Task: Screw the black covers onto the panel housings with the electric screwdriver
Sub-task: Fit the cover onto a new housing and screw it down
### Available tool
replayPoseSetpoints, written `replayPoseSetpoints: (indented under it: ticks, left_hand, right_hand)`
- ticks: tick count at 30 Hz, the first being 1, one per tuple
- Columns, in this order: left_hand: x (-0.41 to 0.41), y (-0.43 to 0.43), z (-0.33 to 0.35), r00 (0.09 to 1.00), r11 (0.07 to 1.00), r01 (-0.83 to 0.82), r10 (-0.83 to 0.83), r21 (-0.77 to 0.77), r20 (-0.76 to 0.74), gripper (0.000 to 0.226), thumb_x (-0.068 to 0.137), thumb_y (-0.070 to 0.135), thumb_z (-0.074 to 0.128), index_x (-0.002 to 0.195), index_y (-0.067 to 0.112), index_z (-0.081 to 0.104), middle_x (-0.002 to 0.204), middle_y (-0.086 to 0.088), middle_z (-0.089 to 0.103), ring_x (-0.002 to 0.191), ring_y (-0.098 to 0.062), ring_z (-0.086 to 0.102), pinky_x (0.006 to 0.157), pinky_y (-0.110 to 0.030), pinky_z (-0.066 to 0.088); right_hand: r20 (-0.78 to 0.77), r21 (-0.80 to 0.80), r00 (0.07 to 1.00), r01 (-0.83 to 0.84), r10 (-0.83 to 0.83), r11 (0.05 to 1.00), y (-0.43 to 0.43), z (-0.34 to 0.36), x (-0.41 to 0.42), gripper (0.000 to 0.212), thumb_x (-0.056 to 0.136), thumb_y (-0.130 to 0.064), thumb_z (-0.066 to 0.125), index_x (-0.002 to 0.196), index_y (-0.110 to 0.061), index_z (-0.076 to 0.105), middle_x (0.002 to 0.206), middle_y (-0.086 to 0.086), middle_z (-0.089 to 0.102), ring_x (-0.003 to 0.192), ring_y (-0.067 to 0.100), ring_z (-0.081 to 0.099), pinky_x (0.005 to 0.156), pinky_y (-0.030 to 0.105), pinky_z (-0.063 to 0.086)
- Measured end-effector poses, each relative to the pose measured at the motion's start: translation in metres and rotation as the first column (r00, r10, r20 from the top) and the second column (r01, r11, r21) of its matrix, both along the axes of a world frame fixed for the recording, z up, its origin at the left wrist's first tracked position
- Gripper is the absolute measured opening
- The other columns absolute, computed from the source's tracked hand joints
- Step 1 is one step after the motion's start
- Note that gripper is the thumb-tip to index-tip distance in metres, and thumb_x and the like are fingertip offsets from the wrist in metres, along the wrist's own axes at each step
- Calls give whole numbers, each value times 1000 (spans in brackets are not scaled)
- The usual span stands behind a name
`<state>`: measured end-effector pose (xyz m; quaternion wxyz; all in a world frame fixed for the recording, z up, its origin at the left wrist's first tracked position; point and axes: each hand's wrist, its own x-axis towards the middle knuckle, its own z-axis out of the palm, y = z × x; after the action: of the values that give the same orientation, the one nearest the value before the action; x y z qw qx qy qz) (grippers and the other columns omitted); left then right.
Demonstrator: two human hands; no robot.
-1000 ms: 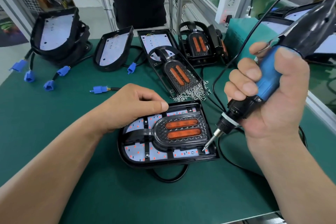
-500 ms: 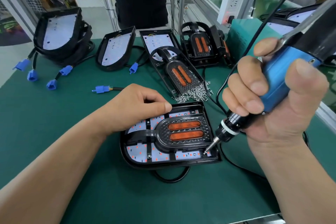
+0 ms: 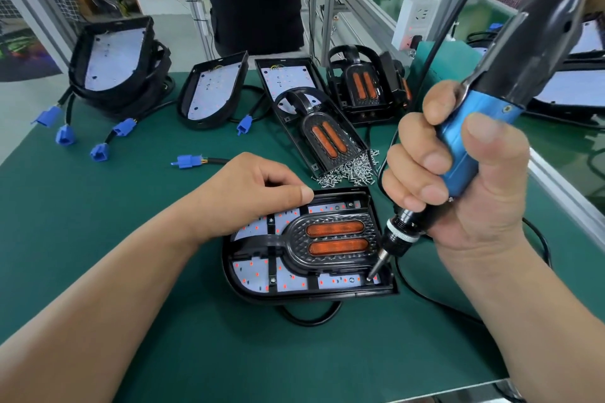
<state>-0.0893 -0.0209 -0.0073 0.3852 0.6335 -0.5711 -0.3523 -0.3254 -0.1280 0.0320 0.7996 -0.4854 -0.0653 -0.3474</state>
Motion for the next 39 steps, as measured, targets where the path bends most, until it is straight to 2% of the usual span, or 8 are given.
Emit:
replayPoseSetpoints:
  ticks: [11,15,18,21,24,27,31,39]
  left_hand:
    - [4,-1,-4,1000,1000,6,-6,0,-14,15,88,42,80,84,28,83,88,1,76,80,-9,65,79,-33,52]
    - [4,0,-3,1000,1000,6,-6,5,-12,23,83,51,78,86,28,83,89,0,75,80,-13,65,79,-45,54]
    - [4,3,-1,1000,1000,11,-11,4,-8,31,81,58,76,88,29,83,90,-2,75,79,-17,65,81,-51,55]
    - [6,5,0,1000,1000,22,-22,15,-3,33,82,60,76,92,29,84,92,-4,76,86,-36,69,85,-56,55]
    - [7,6,1,1000,999,30,-30,29,3,35,82,61,75,94,29,84,93,-4,78,95,-44,68,86,-60,56]
    - [7,6,2,999,999,34,-35,40,11,35,82,61,76,93,29,83,94,-7,78,95,-45,68,87,-61,57]
    - [9,6,3,999,998,36,-37,54,25,33,83,59,75,93,28,83,95,-7,78,96,-42,69,89,-60,56]
    - [10,5,2,998,999,18,-20,35,64,34,80,60,73,87,28,82,92,2,78,92,-25,73,91,-50,57]
  right_hand:
    - [35,142,979,194,-201,971,-15,-7,-1,43,93,-55,63,112,-16,58,73,-7,49,56,5,50,56,21,46]
    - [-141,322,923,385,-358,865,-30,-12,-3,50,99,-66,51,105,-17,57,77,-6,48,61,7,48,57,20,47]
    - [-326,419,862,499,-387,759,-49,-17,-15,40,101,-47,62,111,-10,52,80,3,55,63,15,55,57,28,55]
    - [-494,295,773,580,-399,759,-68,-15,-34,28,104,-32,61,112,-6,54,82,10,60,65,23,64,62,36,63]
    - [-611,-114,548,653,-571,749,-76,-11,-56,24,101,-28,69,104,-5,63,78,16,65,58,31,70,56,41,63]
    - [-675,-539,278,447,-683,714,-72,-11,-71,23,91,-33,81,99,-14,70,78,16,70,60,28,74,57,41,61]
    - [-424,-892,-109,-122,-899,435,-66,-16,-75,44,82,-64,75,79,-24,57,63,-7,66,59,11,65,58,34,40]
    - [-280,-838,-279,-395,-918,376,-67,-20,-69,54,78,-82,59,89,-29,56,80,-8,60,73,13,59,66,34,48]
